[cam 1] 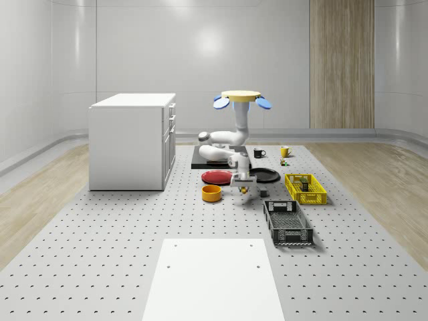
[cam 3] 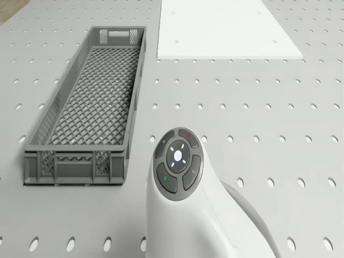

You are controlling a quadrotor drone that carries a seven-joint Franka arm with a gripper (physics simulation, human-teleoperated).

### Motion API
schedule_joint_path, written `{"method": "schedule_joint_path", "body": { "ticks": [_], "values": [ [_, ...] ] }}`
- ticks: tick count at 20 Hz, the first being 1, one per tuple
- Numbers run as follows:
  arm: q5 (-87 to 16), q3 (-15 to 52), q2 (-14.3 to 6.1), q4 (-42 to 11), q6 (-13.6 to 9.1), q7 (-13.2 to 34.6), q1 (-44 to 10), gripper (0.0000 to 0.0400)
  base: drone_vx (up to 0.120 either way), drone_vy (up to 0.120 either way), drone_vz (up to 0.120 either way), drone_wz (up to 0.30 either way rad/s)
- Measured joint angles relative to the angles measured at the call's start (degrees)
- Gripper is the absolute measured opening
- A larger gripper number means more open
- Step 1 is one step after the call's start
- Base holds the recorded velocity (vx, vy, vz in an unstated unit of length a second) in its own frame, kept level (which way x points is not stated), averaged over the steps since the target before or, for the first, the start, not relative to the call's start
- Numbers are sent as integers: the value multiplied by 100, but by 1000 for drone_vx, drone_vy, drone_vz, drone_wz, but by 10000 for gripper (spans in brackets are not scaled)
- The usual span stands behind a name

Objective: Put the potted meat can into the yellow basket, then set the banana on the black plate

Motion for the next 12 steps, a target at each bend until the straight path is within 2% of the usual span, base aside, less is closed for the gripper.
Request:
{"method": "schedule_joint_path", "body": {
  "ticks": [8, 10, 12],
  "values": [
    [110, 110, -34, -38, -22, 56, 1, 200, -120, 120, 0, 0],
    [122, 119, -43, -40, -17, 64, -2, 200, -120, 120, 100, 0],
    [130, 125, -53, -42, -11, 67, -6, 200, -120, 120, 20, 0]
  ]
}}
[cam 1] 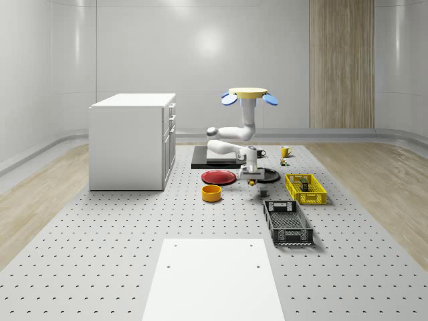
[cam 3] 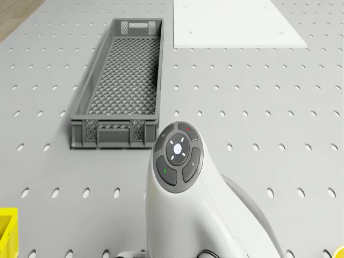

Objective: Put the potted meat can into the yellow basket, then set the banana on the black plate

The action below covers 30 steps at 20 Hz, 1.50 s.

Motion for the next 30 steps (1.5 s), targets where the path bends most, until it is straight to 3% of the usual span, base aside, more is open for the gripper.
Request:
{"method": "schedule_joint_path", "body": {
  "ticks": [21, 30],
  "values": [
    [45, 19, -83, 3, 73, 26, -34, 200, -120, 120, 0, 0],
    [57, 22, -112, 5, 100, 36, -46, 200, -120, 4, -36, 0]
  ]
}}
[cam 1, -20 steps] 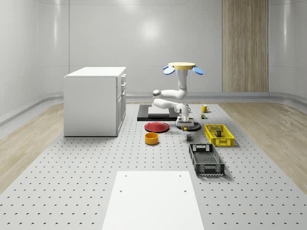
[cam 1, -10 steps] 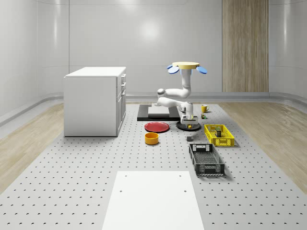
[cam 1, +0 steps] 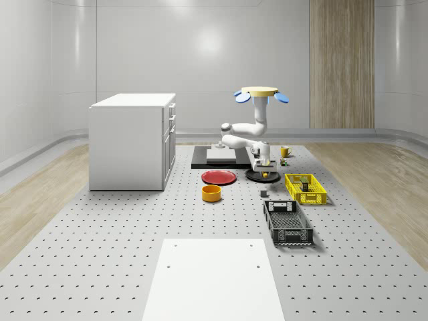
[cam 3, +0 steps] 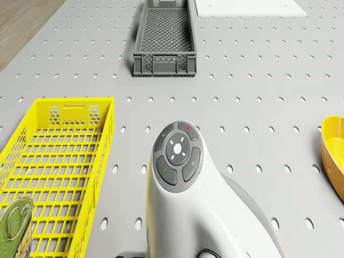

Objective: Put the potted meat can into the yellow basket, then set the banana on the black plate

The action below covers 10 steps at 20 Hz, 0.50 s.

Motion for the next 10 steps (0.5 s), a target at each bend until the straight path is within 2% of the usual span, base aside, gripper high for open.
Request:
{"method": "schedule_joint_path", "body": {
  "ticks": [10],
  "values": [
    [12, 3, -28, 2, 26, 9, -12, 200, -120, 0, 0, 0]
  ]
}}
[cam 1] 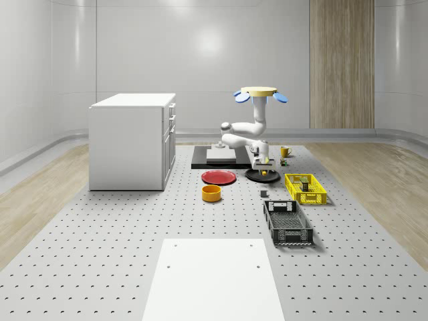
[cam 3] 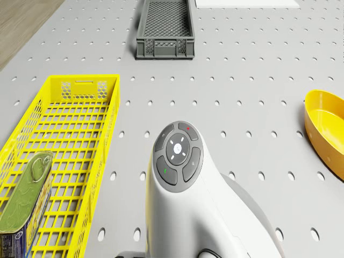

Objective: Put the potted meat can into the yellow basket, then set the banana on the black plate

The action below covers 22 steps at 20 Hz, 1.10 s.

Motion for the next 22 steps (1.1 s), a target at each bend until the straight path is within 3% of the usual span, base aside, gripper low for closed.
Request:
{"method": "schedule_joint_path", "body": {
  "ticks": [15, 20, 22],
  "values": [
    [15, 4, -35, 3, 33, 11, -15, 200, -120, 0, 0, 0],
    [20, 5, -45, 3, 42, 15, -19, 200, -120, 0, -96, 0],
    [22, 5, -49, 4, 46, 16, -21, 200, -120, 120, 0, 0]
  ]
}}
